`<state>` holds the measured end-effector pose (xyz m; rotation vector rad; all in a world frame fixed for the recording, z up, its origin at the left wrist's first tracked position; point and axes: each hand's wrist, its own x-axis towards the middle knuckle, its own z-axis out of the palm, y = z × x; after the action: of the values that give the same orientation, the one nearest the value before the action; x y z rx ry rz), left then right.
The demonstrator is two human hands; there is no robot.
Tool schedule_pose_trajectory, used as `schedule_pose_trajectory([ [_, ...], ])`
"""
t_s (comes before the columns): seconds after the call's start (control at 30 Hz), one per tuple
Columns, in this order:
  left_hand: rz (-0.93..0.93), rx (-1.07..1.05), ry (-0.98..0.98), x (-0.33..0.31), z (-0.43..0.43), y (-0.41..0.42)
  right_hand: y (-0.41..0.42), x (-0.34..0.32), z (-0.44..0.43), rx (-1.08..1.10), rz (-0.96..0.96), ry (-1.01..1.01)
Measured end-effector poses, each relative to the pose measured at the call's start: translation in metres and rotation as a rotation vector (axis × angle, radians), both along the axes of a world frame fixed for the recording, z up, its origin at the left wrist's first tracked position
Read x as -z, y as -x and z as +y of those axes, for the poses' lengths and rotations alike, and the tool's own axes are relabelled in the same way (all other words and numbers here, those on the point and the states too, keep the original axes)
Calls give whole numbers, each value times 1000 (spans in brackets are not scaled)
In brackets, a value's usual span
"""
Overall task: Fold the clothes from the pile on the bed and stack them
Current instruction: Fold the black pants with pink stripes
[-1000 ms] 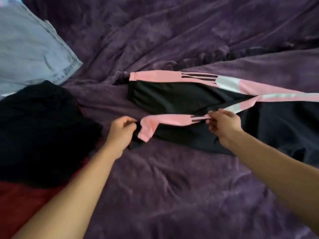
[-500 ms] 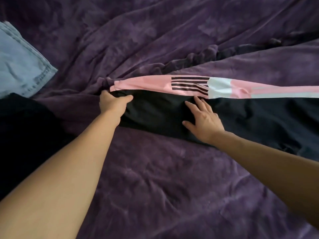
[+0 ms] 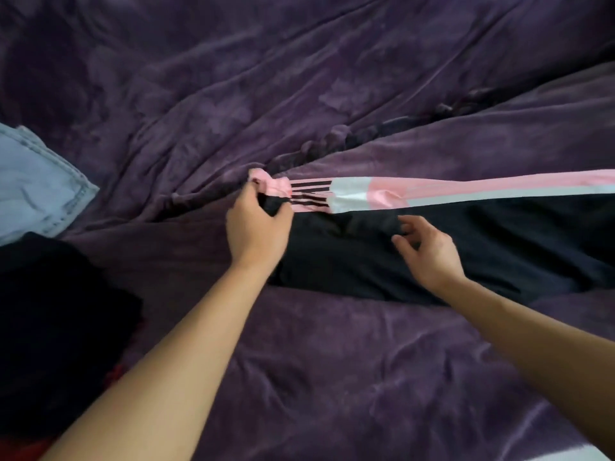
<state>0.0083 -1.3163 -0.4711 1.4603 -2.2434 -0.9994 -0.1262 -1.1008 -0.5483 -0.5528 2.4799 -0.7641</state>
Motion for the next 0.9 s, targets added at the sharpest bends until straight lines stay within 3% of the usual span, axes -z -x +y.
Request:
schedule_pose_trajectory([
  [0.23,-228,124,-159,28,162,113,103,-9,130,131,-17,-6],
  [0.4,-158,243,-345,74,225,167,183,-16,214,170,112,-43],
  [0.47,-195,297,-243,88,239,174,213,-19,242,211,228,-143],
  [0.53,-289,318,11,102,246,174,240,-17,265,299,283,-220],
  [0.6,-382,305,52,112,248,173,259,-9,283,429,208,-286],
  [0.67,-433,340,-46,118,256,175,269,1,296,583,52,-289],
  [0.9,-336,477,-181,118,270,186,278,-10,303,823,-318,-3],
])
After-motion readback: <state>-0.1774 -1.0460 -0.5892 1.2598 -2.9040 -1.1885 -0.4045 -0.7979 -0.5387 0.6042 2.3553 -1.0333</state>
